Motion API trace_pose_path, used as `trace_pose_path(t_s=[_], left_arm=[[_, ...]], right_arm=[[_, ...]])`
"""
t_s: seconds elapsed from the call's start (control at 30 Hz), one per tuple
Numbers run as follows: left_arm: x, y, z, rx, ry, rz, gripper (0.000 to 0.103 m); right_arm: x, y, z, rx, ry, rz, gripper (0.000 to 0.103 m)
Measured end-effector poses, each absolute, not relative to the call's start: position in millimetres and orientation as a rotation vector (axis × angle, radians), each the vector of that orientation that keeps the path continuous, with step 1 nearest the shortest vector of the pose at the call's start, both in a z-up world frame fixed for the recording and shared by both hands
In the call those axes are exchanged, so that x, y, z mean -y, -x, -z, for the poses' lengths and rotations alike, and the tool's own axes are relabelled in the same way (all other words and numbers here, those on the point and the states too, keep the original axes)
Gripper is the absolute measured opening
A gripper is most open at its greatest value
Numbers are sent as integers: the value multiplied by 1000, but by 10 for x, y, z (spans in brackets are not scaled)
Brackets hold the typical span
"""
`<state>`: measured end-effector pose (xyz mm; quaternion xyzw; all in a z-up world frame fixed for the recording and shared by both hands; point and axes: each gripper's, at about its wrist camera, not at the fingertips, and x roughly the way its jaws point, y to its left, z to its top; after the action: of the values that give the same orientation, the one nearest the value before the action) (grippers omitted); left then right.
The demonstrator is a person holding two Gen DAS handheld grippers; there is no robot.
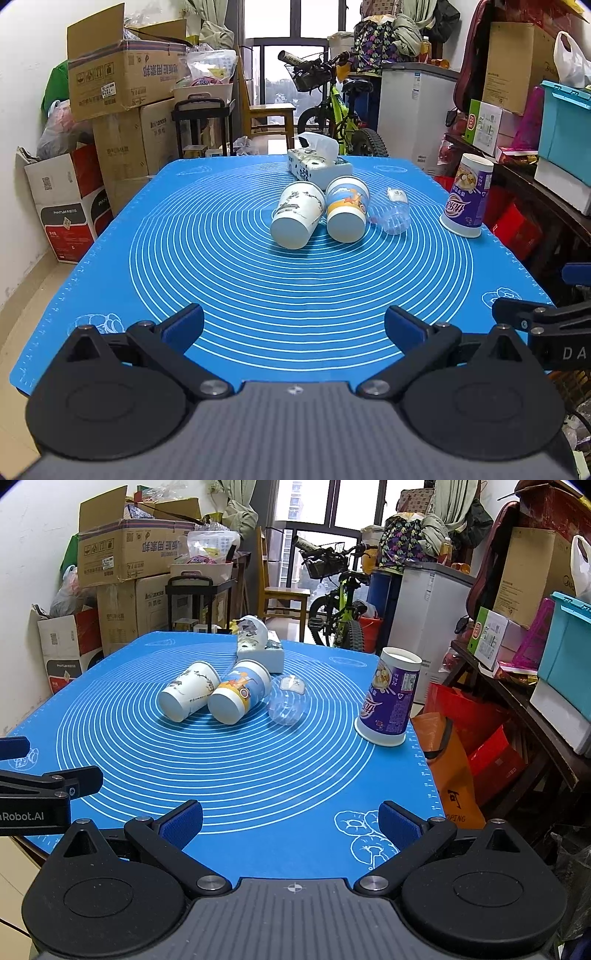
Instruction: Flip cup upside down
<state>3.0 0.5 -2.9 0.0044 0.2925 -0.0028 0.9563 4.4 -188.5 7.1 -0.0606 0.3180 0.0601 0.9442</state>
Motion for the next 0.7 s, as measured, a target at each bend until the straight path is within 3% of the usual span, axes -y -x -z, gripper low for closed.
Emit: trace_pose_path(t_s=[0.7], left_arm=[[-50,-41,59,-601,-10,-2,102]], right_arm=[[1886,-42,-61,-654,129,-121,101]])
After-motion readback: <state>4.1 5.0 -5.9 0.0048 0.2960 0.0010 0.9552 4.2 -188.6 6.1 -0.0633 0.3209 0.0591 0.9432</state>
